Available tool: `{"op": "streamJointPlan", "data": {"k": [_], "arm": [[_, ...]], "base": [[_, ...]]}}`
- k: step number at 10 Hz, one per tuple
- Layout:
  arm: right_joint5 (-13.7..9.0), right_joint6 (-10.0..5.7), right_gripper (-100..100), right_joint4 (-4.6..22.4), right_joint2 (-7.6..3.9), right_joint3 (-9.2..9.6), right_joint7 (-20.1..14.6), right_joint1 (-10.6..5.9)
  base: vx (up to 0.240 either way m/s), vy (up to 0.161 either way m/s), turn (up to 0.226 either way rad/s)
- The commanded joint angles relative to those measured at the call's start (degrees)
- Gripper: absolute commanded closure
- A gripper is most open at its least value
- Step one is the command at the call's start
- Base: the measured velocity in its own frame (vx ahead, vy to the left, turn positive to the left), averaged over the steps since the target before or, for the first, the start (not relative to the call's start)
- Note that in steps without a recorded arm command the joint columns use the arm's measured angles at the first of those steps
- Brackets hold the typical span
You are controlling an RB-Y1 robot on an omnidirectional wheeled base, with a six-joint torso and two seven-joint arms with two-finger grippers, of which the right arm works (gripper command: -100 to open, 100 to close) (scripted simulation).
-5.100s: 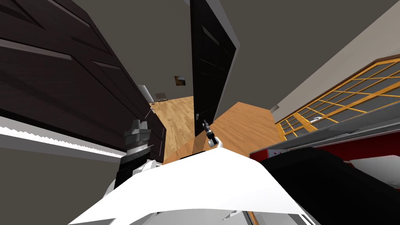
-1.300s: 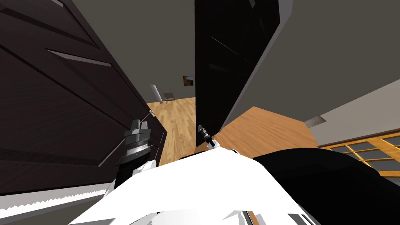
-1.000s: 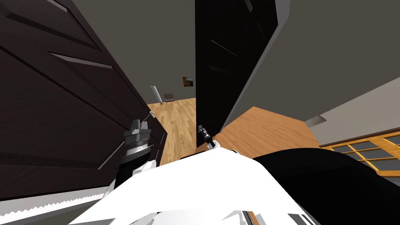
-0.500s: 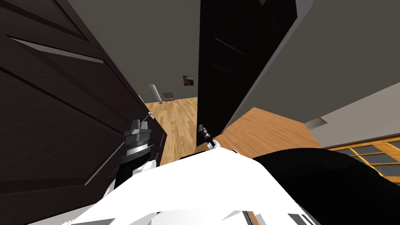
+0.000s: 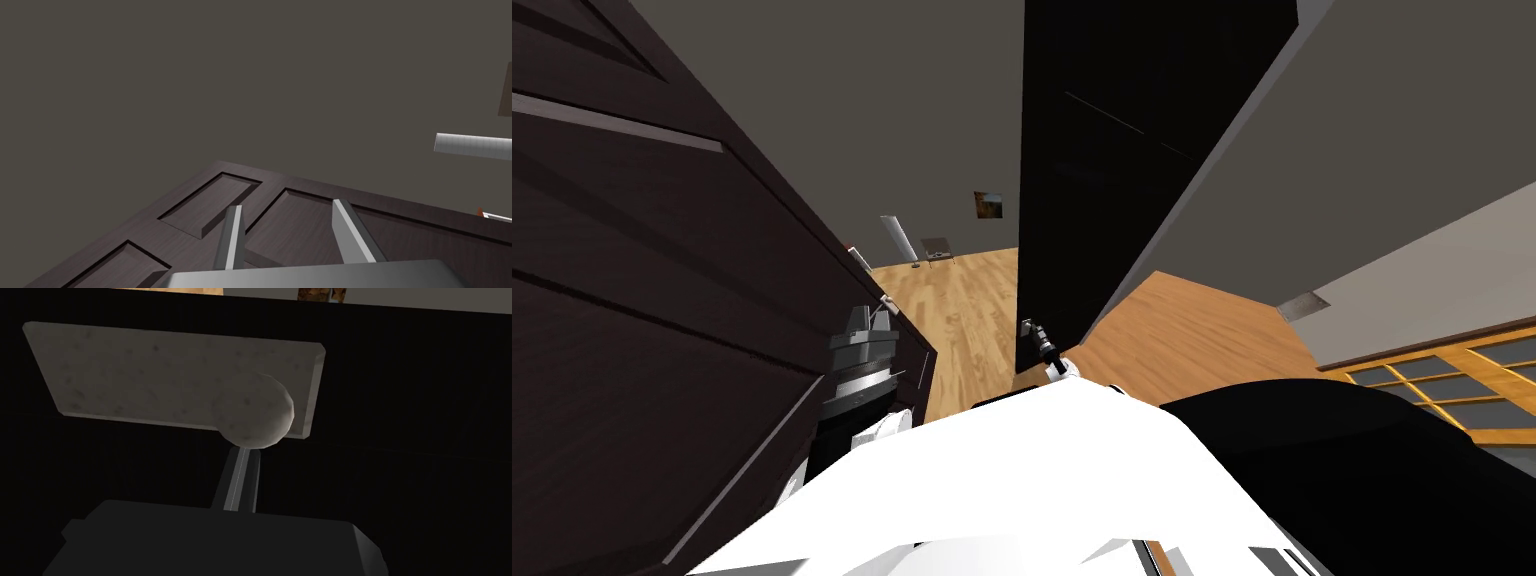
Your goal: Push the door open
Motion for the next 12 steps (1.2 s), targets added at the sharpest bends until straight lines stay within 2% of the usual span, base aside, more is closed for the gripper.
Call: {"op": "streamJointPlan", "data": {"k": [1,8,12], "arm": [[0.0,-0.33,-100,0.4,-0.03,0.09,-0.1,-0.12],[0.2,0.50,-100,-0.5,0.32,0.72,-0.9,-0.17],[0.1,0.14,-100,-0.4,0.15,0.33,-0.5,-0.03]], "base": [[-0.176,0.001,-0.001],[-0.200,0.003,-0.027],[0.152,0.023,0.020]]}}
